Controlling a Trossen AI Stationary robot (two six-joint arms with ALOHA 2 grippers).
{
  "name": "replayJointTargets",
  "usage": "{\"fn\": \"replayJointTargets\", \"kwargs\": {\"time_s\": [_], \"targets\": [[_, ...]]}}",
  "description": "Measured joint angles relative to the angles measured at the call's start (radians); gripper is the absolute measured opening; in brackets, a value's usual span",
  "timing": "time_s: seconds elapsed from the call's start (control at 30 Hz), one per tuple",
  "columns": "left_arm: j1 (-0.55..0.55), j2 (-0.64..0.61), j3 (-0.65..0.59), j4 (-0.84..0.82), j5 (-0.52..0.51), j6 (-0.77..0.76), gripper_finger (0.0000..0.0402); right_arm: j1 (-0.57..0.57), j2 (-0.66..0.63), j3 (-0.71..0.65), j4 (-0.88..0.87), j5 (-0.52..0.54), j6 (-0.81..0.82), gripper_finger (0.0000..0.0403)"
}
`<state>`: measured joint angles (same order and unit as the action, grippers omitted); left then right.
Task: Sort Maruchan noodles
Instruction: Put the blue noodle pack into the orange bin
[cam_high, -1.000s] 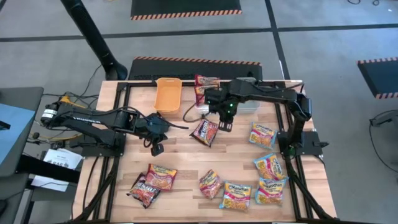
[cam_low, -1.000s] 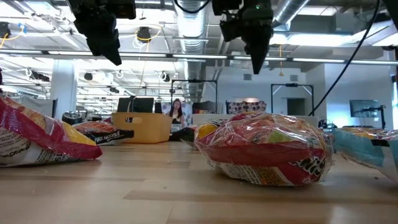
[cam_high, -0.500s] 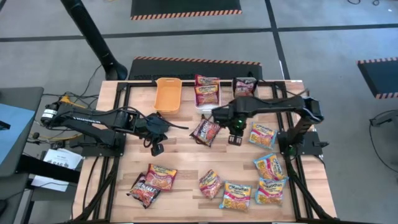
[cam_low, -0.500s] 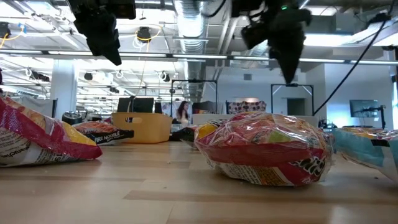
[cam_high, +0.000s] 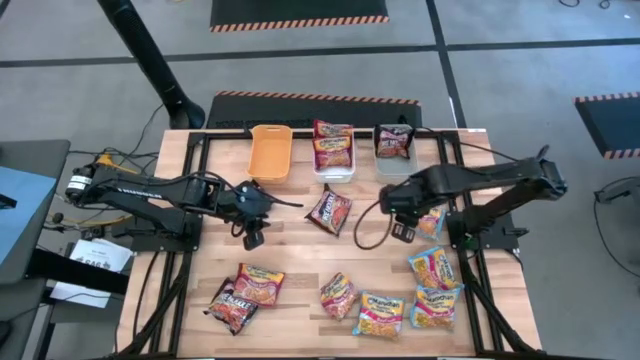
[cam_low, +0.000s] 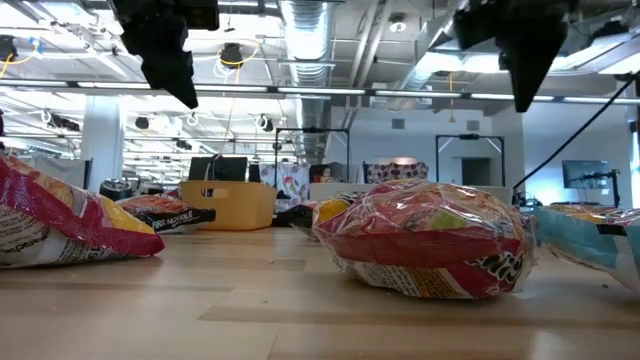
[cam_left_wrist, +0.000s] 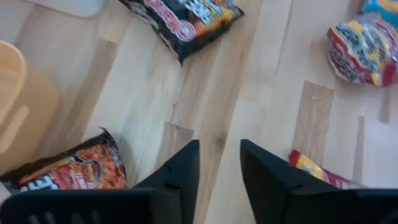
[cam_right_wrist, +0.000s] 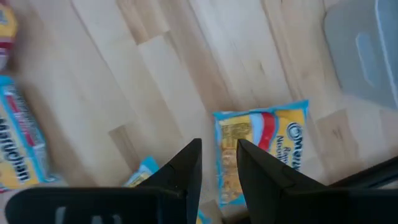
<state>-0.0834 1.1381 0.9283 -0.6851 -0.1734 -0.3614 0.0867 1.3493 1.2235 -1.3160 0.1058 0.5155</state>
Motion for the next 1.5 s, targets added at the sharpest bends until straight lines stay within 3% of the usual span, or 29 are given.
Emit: {"fn": "replayJointTargets", "kwargs": {"time_s": [0.13, 0.4, 0.77, 1.2, 1.33, 1.5], "targets": [[0.0, 0.0, 0.0, 0.012, -0.017, 0.02, 0.013, 0.056, -0.042, -0.035, 0.034, 0.0, 0.052, 0.0127], [0.0, 0.0, 0.0, 0.106, -0.018, 0.082, 0.0134, 0.158, -0.053, -0.089, 0.045, 0.0, 0.124, 0.0127], [0.0, 0.0, 0.0, 0.116, -0.018, 0.09, 0.0134, 0.233, 0.018, -0.093, 0.021, 0.006, 0.253, 0.0128], [0.0, 0.001, 0.0, 0.116, -0.018, 0.116, 0.0134, 0.218, 0.151, -0.095, -0.174, 0.088, 0.297, 0.0204], [0.0, 0.001, 0.0, 0.118, -0.018, 0.147, 0.0134, 0.183, 0.113, -0.132, -0.173, 0.106, 0.307, 0.0215], [0.0, 0.001, 0.0, 0.117, -0.018, 0.148, 0.0134, 0.114, -0.037, -0.247, -0.092, 0.105, 0.308, 0.0216]]}}
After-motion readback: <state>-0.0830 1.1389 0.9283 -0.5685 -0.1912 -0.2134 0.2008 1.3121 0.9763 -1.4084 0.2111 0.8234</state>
